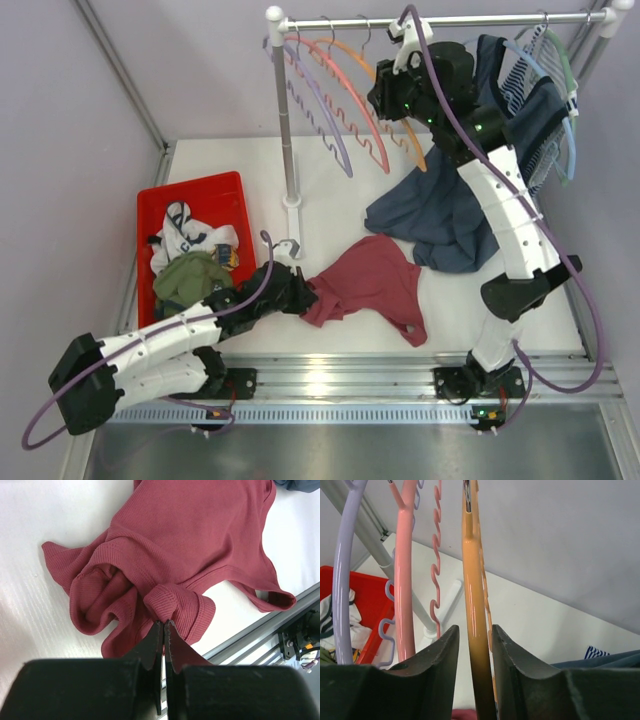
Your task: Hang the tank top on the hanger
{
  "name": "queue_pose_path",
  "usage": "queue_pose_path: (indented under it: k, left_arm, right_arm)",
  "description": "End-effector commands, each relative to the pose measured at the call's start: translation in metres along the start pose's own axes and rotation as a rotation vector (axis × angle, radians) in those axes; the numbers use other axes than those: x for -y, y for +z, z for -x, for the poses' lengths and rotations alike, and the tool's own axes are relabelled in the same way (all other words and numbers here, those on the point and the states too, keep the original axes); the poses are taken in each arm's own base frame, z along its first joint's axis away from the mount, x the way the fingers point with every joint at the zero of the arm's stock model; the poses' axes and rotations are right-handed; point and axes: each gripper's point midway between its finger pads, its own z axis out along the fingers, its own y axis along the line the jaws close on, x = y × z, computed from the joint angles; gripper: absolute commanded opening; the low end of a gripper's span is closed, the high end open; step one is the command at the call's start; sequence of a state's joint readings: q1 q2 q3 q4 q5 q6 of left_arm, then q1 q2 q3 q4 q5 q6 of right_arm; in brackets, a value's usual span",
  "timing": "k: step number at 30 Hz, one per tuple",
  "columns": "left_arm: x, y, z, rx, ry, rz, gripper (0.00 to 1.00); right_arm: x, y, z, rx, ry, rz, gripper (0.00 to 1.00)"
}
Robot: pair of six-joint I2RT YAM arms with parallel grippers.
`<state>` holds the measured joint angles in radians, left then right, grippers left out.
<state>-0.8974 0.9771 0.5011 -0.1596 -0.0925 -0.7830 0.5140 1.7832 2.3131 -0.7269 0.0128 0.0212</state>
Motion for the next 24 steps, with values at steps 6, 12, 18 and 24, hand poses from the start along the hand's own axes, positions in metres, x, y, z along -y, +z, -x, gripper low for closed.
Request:
queue_pose_path:
  k: [6,12,18,24]
  left_arm:
    - [0.018,-0.002,0.017,0.030,0.015,-0.042,0.00]
    - [0.021,-0.003,0.019,0.032,0.020,-0.047,0.00]
    - [0.024,-0.004,0.023,0.035,0.025,-0.051,0.00]
    - [0.025,-0.003,0.023,0.031,0.029,-0.053,0.00]
  right_arm:
    - [0.008,-0.003,0.013,0.033,-0.047,-0.027,0.11]
    - [0.015,-0.009,0.025,0.073,-0.037,-0.070,0.00]
    - [0.021,-0.027,0.052,0.181,-0.028,-0.102,0.00]
    - [0.025,-0.045,0.075,0.268,-0.028,-0.129,0.00]
